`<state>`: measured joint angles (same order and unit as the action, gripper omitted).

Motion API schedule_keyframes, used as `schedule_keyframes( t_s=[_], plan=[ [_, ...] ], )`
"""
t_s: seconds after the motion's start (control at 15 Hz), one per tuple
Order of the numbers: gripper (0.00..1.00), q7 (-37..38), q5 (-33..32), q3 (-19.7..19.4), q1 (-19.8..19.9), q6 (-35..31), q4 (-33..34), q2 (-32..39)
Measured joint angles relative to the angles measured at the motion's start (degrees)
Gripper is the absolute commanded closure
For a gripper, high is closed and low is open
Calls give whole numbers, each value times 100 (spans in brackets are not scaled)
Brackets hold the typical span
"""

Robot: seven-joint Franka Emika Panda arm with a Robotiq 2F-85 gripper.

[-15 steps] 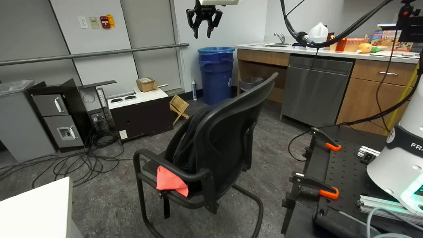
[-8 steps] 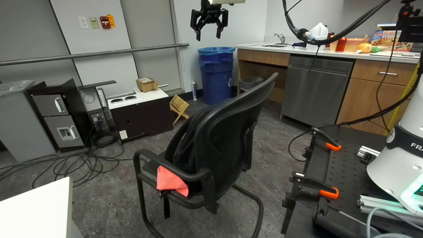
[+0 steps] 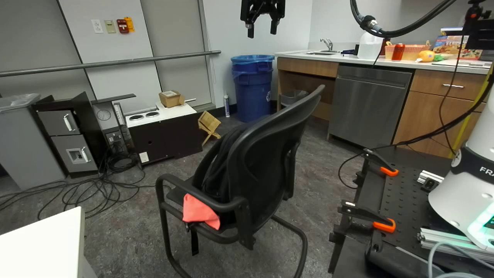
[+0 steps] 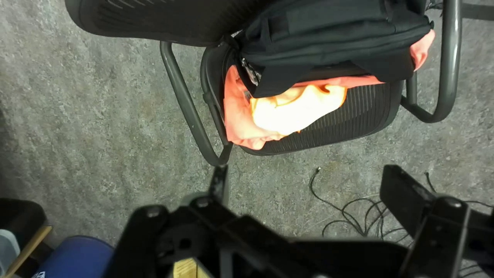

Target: Put the shirt and towel on the seat of the chair respectively

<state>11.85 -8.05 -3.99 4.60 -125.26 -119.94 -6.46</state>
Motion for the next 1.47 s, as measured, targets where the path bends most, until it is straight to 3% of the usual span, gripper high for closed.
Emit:
schedule_keyframes(
  t_s=[0.6, 1.47],
  plan=[
    [0, -12, -69, 116, 0, 8, -725, -961],
    [0, -12, -71, 117, 0, 5, -775, -993]
  ],
)
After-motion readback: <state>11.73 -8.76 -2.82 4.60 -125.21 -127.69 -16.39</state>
